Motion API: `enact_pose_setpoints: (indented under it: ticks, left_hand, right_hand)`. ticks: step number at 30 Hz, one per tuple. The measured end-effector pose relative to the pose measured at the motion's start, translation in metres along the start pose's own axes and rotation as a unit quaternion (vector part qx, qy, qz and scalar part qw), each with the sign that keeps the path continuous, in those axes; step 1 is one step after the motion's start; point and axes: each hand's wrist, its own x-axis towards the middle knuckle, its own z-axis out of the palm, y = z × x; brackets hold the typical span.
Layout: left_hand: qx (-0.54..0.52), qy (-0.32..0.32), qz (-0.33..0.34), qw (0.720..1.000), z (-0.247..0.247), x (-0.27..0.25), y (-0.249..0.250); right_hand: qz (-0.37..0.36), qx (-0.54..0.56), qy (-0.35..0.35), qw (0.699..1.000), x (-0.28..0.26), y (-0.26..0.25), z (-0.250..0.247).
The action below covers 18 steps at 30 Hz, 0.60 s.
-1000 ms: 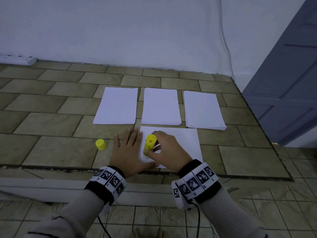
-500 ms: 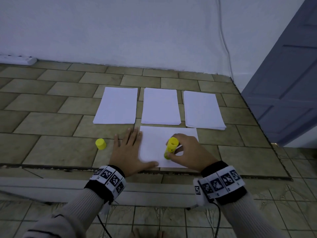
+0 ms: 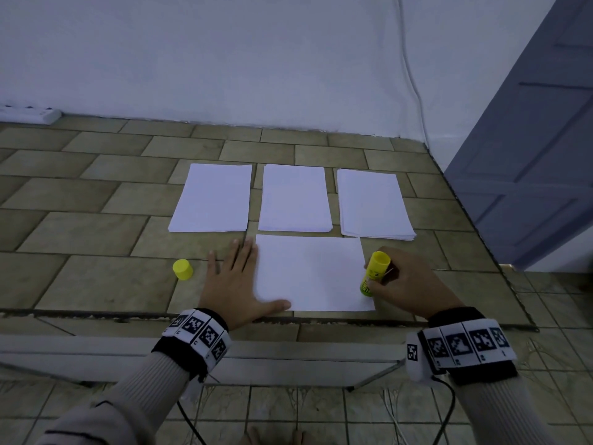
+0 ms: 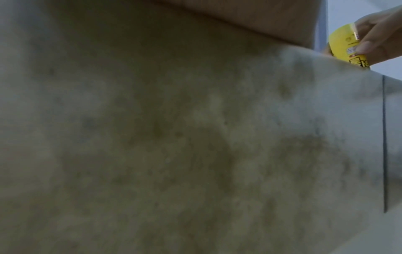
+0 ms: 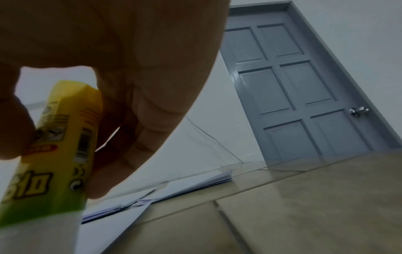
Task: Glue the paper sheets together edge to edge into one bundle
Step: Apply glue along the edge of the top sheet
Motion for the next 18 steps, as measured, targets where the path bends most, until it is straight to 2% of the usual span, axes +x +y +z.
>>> enact_pose_setpoints:
  ticks: [3, 6, 10, 13, 18]
  left_hand:
    - [-0.002, 0.007, 0.002, 1.000, 0.001, 0.000, 0.000]
    - [0.002, 0.011, 0.001, 1.000, 0.003, 0.001, -0.001]
    - [-0.003, 0.014, 0.000, 1.000, 0.004, 0.001, 0.000]
    - [-0.008, 0.010, -0.002, 1.000, 0.006, 0.004, 0.000]
    - [0.010, 0.017, 0.024, 1.000, 0.007, 0.004, -0.003]
  right_hand:
    - [-0.040, 0.026, 0.014, 0.999, 0.009, -0.018, 0.010]
    - [-0.097, 0.058, -0.039, 0.993, 0.022, -0.043, 0.034]
    - [-0.105, 0.089, -0.091, 0.986, 0.038, -0.076, 0.069]
    - [-0.115, 0.084, -0.124, 0.982, 0.047, -0.091, 0.086]
    - [-0.136, 0.006, -0.184, 0.973, 0.057, -0.099, 0.095]
